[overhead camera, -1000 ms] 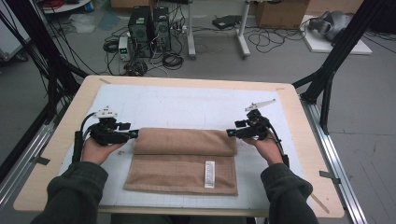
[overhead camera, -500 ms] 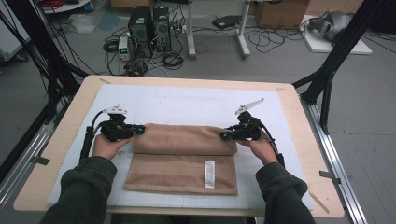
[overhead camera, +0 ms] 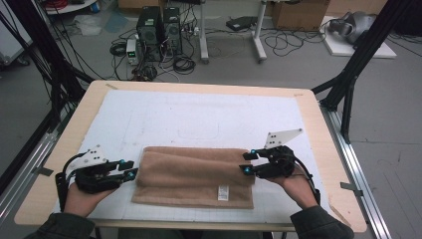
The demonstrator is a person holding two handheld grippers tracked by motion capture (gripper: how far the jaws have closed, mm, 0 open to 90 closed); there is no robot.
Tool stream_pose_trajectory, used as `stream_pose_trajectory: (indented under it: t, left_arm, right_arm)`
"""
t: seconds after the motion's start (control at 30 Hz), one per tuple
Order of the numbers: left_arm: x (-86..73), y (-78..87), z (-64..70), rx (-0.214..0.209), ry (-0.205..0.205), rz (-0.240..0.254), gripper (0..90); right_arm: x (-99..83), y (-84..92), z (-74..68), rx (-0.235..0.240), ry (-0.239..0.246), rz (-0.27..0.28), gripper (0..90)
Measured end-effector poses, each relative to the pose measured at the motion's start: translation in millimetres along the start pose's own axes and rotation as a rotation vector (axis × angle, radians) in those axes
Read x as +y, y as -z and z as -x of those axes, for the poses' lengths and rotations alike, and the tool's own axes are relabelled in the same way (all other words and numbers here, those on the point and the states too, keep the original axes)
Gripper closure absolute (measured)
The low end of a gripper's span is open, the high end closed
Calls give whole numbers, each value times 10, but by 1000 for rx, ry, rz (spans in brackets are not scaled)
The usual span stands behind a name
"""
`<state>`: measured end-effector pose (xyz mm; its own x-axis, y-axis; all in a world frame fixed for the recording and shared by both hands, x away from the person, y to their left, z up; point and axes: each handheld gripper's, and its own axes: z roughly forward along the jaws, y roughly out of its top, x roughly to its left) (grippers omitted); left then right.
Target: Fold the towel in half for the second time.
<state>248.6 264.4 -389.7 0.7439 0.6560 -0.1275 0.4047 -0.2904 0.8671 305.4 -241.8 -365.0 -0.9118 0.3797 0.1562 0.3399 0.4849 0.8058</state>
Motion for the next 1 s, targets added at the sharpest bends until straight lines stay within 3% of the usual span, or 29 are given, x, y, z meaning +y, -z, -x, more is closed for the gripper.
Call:
stream_pose_trajectory:
  t: [0.1,0.2,0.37,0.67,0.7,0.83,1.0]
  left_arm:
    - [40,-15,-27,8,-2,-4,578]
    - [86,-134,-46,4,-14,-21,547]
    - [141,-289,-98,-3,6,-20,539]
    - [156,-406,-135,0,29,-73,466]
    - [150,-423,-139,-11,22,-84,489]
    - [124,-469,-100,-44,-4,-117,723]
    - [118,-473,-70,-57,-17,-126,845]
  right_arm:
    - [-25,13,22,-27,-13,-11,498]
    - [-65,-83,52,-13,-31,-28,497]
    - [-147,-295,107,10,-40,-60,492]
    - [-157,-412,71,61,-48,-74,474]
    - [-156,-425,63,67,-44,-78,470]
    - [-169,-487,28,92,-42,-102,472]
    - [-195,-569,9,110,-40,-117,477]
